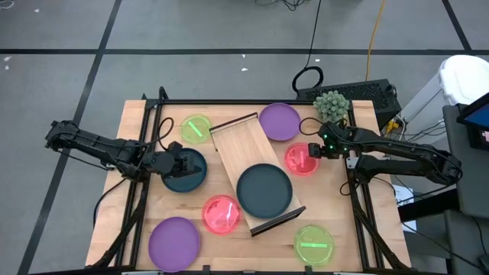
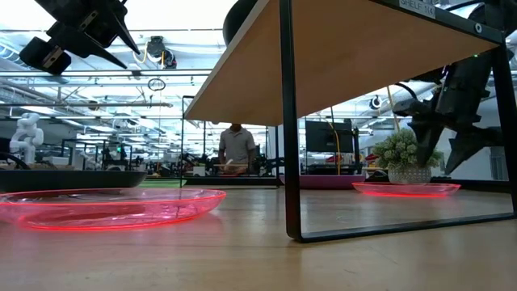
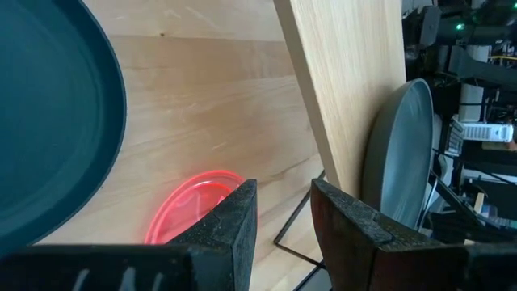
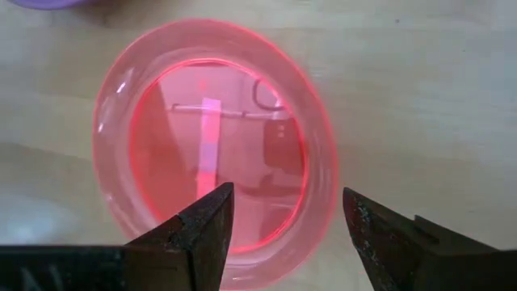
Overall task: Place and stack plates onto a shelf
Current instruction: Put the top pink plate on the shelf
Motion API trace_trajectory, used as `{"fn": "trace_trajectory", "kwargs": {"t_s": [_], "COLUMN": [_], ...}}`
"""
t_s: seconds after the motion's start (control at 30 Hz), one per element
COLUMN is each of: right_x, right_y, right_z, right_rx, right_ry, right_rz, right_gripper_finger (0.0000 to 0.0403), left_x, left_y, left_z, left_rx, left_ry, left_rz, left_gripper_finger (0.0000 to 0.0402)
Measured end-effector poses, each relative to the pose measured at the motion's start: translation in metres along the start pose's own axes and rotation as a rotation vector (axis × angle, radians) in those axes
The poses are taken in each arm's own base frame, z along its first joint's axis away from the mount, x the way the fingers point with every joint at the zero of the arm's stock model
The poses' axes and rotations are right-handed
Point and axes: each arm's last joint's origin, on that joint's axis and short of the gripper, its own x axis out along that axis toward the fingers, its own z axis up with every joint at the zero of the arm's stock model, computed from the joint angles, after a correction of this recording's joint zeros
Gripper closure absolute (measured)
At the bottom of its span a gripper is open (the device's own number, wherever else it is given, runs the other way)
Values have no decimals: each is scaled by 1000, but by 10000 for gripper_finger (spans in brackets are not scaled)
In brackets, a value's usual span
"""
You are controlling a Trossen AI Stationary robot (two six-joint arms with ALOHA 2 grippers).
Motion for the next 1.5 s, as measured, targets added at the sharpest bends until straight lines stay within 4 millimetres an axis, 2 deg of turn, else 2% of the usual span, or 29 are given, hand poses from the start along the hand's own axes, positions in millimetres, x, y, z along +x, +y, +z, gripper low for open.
{"fn": "trace_trajectory", "kwargs": {"t_s": [0.2, 0.53, 0.83, 1.17, 1.5], "right_x": [11, 33, 35, 35, 26], "right_y": [-11, -22, -21, -22, -13], "right_z": [-4, -12, -11, -11, -9], "right_rx": [-9, 4, 0, -7, -10], "right_ry": [-5, 26, 9, 12, 9], "right_rz": [-42, 40, 70, 71, 217], "right_gripper_finger": [191, 201, 263, 390, 401], "left_x": [0, 0, 0, 3, 25], "left_y": [0, 0, -1, 1, 0], "left_z": [0, 0, 0, -1, -7], "left_rx": [-1, 14, 20, 70, 110], "left_ry": [0, 0, 1, -2, -3], "left_rz": [-1, -2, -10, 20, 79], "left_gripper_finger": [279, 279, 279, 279, 279]}}
